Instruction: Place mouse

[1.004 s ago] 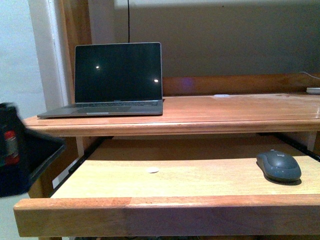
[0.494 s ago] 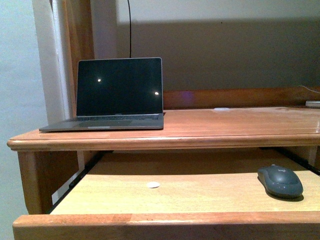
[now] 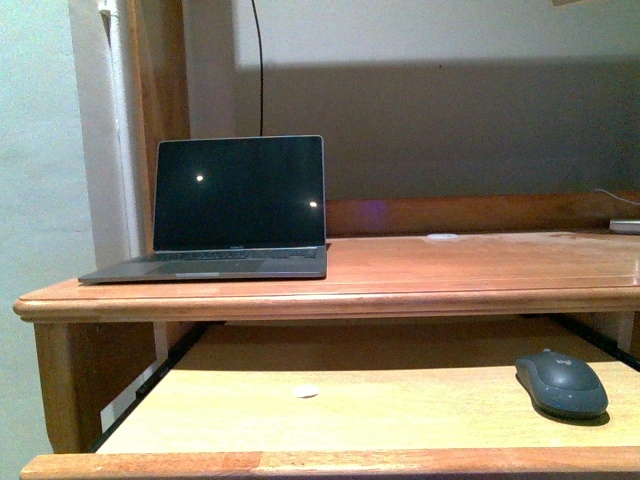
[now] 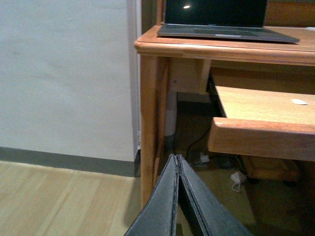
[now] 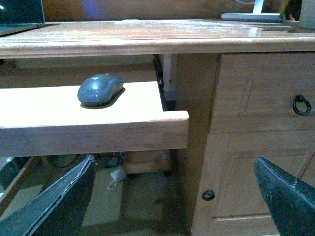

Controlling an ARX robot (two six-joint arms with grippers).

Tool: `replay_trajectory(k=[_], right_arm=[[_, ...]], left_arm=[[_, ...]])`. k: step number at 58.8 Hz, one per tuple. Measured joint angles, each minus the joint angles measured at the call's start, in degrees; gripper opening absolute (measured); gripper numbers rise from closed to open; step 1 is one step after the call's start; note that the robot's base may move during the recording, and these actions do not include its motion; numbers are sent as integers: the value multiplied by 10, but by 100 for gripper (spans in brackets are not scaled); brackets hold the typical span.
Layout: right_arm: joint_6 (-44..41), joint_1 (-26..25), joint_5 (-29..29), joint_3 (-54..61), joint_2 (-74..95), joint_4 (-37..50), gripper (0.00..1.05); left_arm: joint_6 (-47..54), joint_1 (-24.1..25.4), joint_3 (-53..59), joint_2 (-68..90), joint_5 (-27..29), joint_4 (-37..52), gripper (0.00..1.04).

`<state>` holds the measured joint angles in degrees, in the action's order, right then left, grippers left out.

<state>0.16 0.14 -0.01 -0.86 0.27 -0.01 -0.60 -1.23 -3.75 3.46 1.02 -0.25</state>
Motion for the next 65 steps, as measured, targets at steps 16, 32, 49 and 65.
replay_trajectory(k=[16, 32, 49, 65], right_arm=[[0, 0, 0, 0, 0, 0, 97], [0, 0, 0, 0, 0, 0, 97], [25, 1, 5, -16, 28, -48, 97], [95, 54, 59, -169, 385, 155, 97]], left_arm=[[0, 9, 23, -25, -10, 0, 3], [0, 9, 33, -31, -10, 0, 3], [0, 9, 33, -31, -10, 0, 18], [0, 9, 33, -31, -10, 0, 73]])
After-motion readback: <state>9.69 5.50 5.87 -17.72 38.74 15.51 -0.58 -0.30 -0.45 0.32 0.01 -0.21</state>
